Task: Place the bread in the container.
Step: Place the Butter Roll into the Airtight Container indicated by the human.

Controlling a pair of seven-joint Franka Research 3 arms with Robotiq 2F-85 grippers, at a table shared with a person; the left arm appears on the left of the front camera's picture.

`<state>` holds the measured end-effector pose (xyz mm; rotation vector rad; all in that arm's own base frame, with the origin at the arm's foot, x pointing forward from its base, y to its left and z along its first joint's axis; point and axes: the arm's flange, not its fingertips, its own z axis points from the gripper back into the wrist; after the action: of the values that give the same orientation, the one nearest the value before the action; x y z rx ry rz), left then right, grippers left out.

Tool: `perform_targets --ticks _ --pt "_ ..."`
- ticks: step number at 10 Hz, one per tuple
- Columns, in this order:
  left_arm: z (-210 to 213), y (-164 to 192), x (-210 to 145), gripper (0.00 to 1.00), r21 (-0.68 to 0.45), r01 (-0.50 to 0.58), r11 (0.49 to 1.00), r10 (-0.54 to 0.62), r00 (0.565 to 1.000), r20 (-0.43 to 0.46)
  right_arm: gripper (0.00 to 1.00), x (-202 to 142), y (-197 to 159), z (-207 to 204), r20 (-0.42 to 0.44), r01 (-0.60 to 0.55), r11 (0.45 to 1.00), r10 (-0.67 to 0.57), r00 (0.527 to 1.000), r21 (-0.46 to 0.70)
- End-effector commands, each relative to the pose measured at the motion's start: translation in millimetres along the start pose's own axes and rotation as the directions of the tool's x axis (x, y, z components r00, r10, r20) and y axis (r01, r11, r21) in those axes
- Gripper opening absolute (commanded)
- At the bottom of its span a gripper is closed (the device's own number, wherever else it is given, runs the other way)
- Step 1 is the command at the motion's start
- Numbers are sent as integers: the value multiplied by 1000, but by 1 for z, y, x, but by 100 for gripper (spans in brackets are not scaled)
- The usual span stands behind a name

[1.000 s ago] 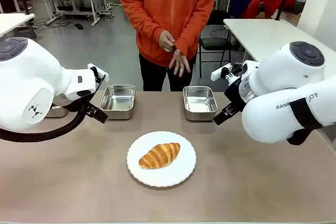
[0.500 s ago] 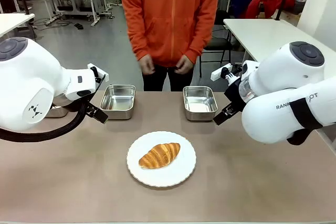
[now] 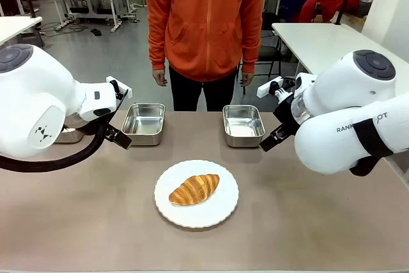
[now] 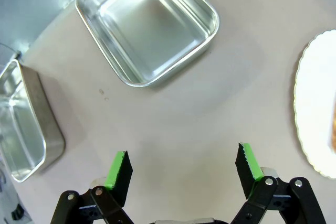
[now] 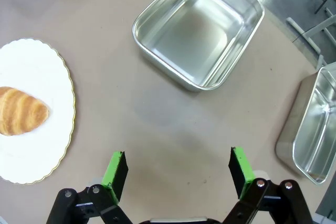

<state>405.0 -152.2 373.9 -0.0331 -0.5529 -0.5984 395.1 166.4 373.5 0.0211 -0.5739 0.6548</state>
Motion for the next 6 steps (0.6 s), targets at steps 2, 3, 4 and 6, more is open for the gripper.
perform_targets --ticks 2,3,4,6 --pt "40 35 30 100 -109 -27 994 30 999 24 100 25 -26 38 25 3 1000 -3 1000 -2" --pt "56 47 39 100 -138 -17 990 19 1000 17 100 31 -36 53 31 -1 1000 1 1000 -2" --pt "71 61 46 100 -190 5 982 -5 1000 2 100 33 -50 69 40 -4 1000 4 999 18" --pt "104 108 46 100 -300 43 953 -43 999 6 100 22 -91 110 74 -10 996 3 997 90"
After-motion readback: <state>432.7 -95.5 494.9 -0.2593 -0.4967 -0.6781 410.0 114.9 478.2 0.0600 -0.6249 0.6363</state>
